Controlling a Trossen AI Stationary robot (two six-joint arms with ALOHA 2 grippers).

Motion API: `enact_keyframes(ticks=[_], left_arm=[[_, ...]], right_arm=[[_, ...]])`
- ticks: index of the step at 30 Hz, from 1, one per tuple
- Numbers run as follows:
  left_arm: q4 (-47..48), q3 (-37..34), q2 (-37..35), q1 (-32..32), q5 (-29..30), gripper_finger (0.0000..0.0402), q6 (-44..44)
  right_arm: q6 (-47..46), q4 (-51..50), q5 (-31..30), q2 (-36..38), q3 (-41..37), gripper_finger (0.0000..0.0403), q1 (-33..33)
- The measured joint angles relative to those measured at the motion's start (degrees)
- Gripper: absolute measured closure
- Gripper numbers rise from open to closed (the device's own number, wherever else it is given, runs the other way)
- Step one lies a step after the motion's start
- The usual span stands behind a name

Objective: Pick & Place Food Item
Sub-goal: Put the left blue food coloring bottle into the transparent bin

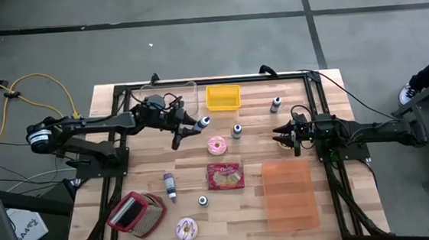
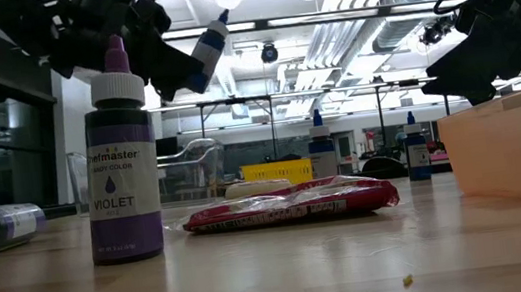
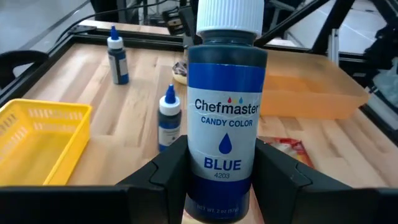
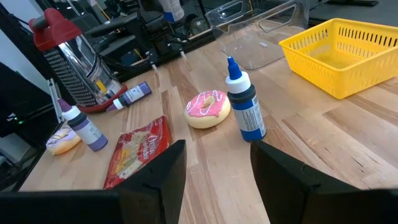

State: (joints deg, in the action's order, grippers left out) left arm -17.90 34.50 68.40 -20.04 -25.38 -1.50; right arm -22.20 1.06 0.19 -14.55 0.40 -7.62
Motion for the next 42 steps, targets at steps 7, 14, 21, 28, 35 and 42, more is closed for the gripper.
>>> enact_keyframes(ticks=[7,14,21,28,35,42], left_arm=[[-2.50,0.00,0.00,1.36,1.48,0.0261,2.78],[-5.01,0.00,0.00,2.74,1.46,0.0261,2.79],[-5.50,0.00,0.00,4.36,1.46,0.0261,2.40],[-5.50,0.00,0.00,5.99,1.46,0.0261,2.45],[-5.50,0.00,0.00,6.44,1.76,0.0261,2.64],[-5.48,0.00,0.02,6.41,1.92,0.0261,3.01]], right_arm=[[0.00,0.00,0.00,-0.02,0.00,0.0237,-0.02],[-0.02,0.00,0.00,-0.02,0.00,0.0237,-0.02],[-0.01,0.00,0.00,-0.01,0.00,0.0237,-0.02],[-0.01,0.07,-0.15,0.00,0.00,0.0237,0.00],[-3.10,4.14,-2.23,0.00,0.00,0.0237,0.00],[-3.46,5.92,-3.25,-0.02,0.00,0.0237,-0.02]])
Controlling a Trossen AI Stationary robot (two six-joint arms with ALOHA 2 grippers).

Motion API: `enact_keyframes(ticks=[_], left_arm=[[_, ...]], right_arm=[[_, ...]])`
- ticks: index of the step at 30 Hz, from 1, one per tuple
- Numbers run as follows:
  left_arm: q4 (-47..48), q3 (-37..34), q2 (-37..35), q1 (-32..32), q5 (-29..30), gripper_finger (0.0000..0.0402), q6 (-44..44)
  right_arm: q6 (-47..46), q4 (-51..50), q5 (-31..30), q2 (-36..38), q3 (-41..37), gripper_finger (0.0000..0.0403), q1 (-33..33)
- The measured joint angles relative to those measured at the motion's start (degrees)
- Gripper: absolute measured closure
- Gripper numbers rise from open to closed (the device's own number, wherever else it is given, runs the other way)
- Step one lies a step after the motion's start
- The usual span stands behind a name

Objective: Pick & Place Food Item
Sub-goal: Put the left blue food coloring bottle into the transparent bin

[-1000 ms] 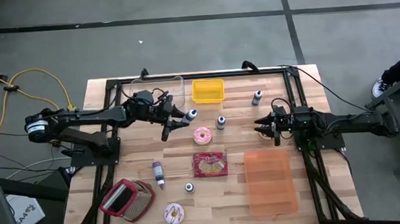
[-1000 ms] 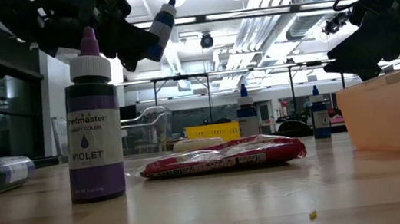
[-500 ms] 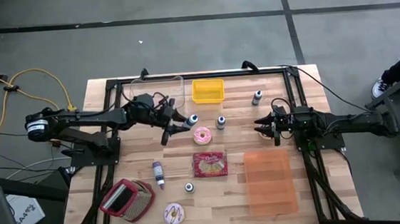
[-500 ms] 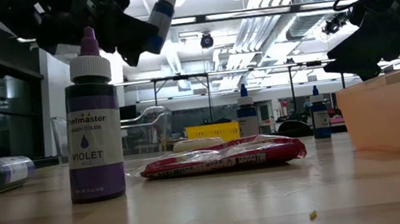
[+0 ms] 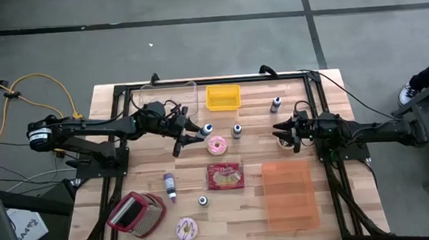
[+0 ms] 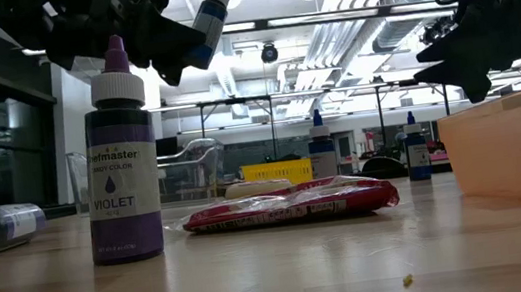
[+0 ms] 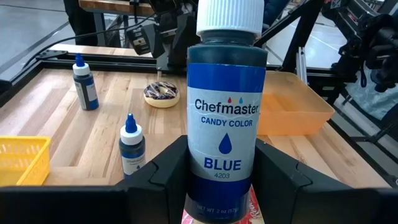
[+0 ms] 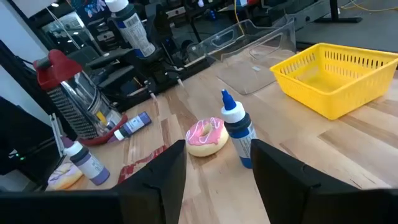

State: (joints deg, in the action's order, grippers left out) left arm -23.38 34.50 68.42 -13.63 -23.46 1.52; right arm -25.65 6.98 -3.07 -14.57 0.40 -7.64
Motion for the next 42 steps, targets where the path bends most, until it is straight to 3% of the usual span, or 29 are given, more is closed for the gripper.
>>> enact_keyframes(ticks=[4,7,14,21,31,42], left_arm=[[0.00,0.00,0.00,0.00,0.01,0.0261,0.32],[-0.02,0.00,0.00,0.00,0.02,0.0261,0.34],[-0.02,0.00,0.00,0.00,0.04,0.0260,1.25],[-0.02,0.02,0.00,0.00,0.00,0.0260,1.56],[-0.02,0.02,0.00,0.05,-0.07,0.0260,1.56],[-0.01,0.02,0.00,2.77,-0.15,0.0260,1.40]], right_arm=[[-2.65,6.48,-3.63,-0.08,0.00,0.0237,0.00],[-1.42,14.56,-1.32,-1.15,0.00,0.0237,0.03],[7.32,22.51,-1.97,-14.46,7.68,0.0237,2.78],[16.87,21.44,-2.41,-29.83,21.16,0.0237,3.15],[24.16,9.42,-0.03,-45.87,40.33,0.0237,1.96],[25.95,9.04,3.91,-63.07,49.72,0.0237,1.90]])
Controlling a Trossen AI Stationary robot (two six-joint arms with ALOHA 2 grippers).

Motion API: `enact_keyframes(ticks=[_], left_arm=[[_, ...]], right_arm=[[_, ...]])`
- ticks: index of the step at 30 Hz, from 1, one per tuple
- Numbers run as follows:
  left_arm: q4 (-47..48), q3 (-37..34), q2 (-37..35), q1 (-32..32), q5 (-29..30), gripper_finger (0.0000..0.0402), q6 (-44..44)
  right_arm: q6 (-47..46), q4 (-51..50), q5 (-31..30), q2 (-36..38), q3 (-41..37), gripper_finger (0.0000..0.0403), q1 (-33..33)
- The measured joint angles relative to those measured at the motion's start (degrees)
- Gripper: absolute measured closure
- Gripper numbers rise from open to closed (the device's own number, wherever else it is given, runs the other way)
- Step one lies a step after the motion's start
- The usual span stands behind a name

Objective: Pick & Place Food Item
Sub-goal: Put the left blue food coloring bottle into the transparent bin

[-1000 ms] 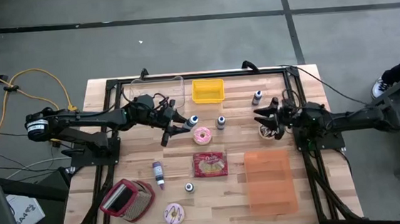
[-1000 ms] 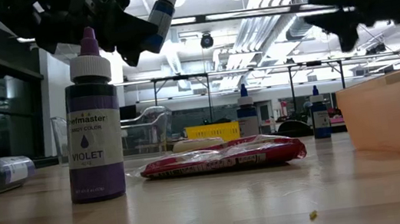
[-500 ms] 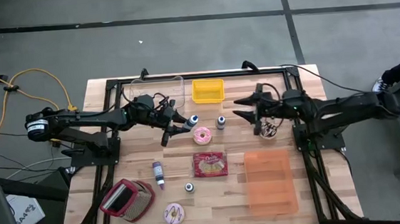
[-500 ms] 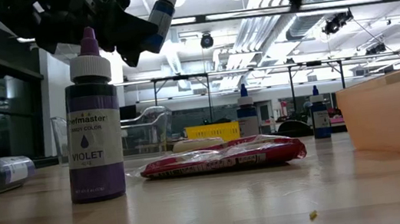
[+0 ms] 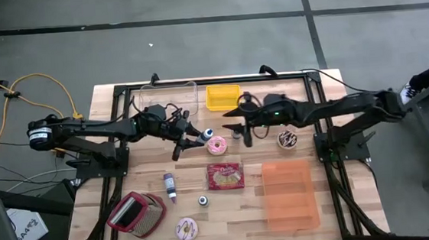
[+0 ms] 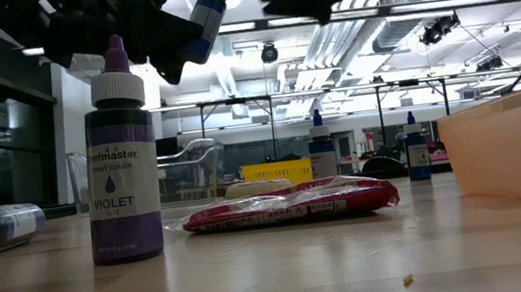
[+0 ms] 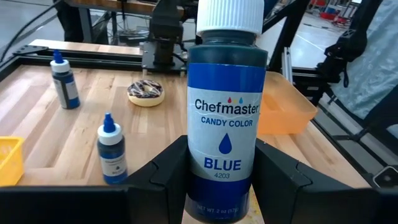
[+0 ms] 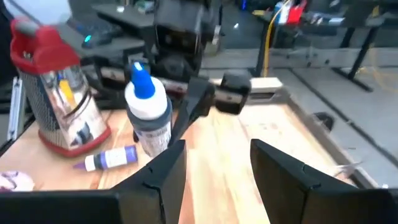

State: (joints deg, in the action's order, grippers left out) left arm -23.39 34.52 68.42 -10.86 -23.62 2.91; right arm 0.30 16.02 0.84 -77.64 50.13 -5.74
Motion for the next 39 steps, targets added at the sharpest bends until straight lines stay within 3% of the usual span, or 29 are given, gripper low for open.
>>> enact_keyframes(ticks=[10,29,39], left_arm=[[-0.19,0.01,0.02,0.34,1.52,0.0260,-0.04],[-10.86,0.02,0.02,0.34,1.55,0.0260,-0.32],[-11.44,0.04,0.02,0.35,1.60,0.0260,0.40]], right_arm=[[0.00,3.09,2.51,-7.02,2.59,0.0237,2.14],[1.28,9.85,2.57,-7.13,2.87,0.0237,3.50],[1.49,12.08,2.75,-7.13,2.87,0.0237,3.52]])
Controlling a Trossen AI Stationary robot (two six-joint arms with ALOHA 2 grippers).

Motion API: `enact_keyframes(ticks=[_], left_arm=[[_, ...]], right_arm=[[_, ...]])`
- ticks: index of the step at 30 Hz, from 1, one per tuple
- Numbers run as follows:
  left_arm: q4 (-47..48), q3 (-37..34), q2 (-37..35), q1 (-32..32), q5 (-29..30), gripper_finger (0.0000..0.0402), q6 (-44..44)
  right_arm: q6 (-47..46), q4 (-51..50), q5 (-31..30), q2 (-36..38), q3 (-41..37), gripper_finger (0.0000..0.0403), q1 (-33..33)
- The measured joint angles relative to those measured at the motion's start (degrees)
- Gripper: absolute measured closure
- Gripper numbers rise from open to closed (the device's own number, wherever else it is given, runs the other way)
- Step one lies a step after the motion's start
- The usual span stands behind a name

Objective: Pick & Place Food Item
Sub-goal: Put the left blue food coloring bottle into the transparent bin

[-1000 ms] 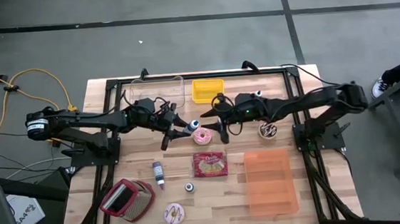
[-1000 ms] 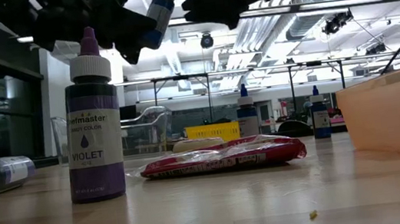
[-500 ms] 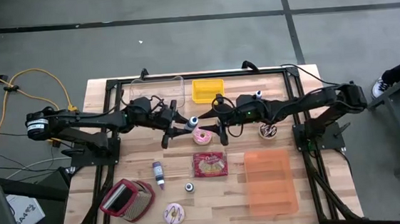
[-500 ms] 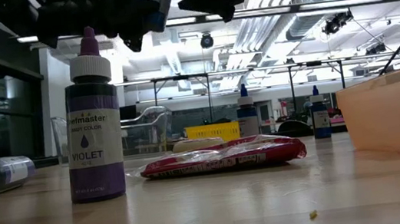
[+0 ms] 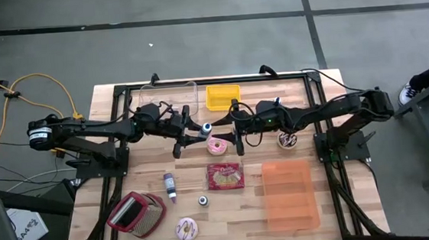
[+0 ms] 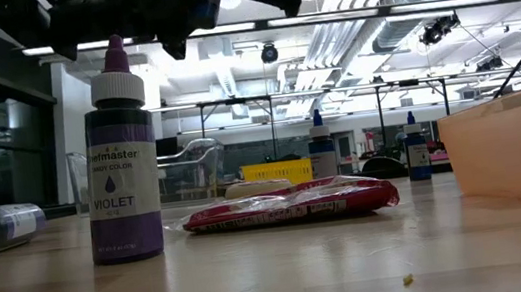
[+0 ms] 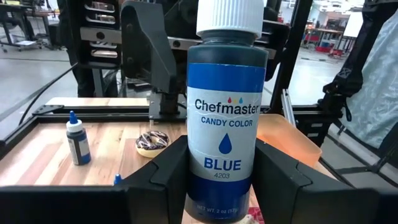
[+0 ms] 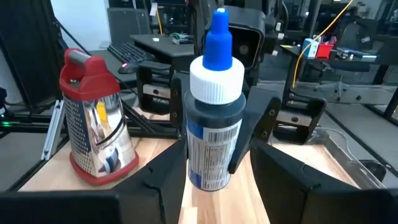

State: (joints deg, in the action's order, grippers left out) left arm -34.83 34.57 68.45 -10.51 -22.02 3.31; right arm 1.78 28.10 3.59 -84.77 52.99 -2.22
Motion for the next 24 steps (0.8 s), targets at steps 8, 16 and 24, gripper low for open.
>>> enact_keyframes(ticks=[8,16,24], left_arm=[[-0.27,0.00,0.00,0.61,2.72,0.0260,-0.09],[-1.11,0.00,0.02,2.55,3.57,0.0260,-0.82],[-0.20,-0.02,0.06,2.87,4.21,0.0260,-1.38]], right_arm=[[-0.07,0.89,-0.04,-0.10,0.00,0.0237,0.42],[-0.46,8.95,1.40,-5.74,0.04,0.0237,0.42],[-0.61,11.24,1.31,-5.77,0.00,0.0237,0.85]])
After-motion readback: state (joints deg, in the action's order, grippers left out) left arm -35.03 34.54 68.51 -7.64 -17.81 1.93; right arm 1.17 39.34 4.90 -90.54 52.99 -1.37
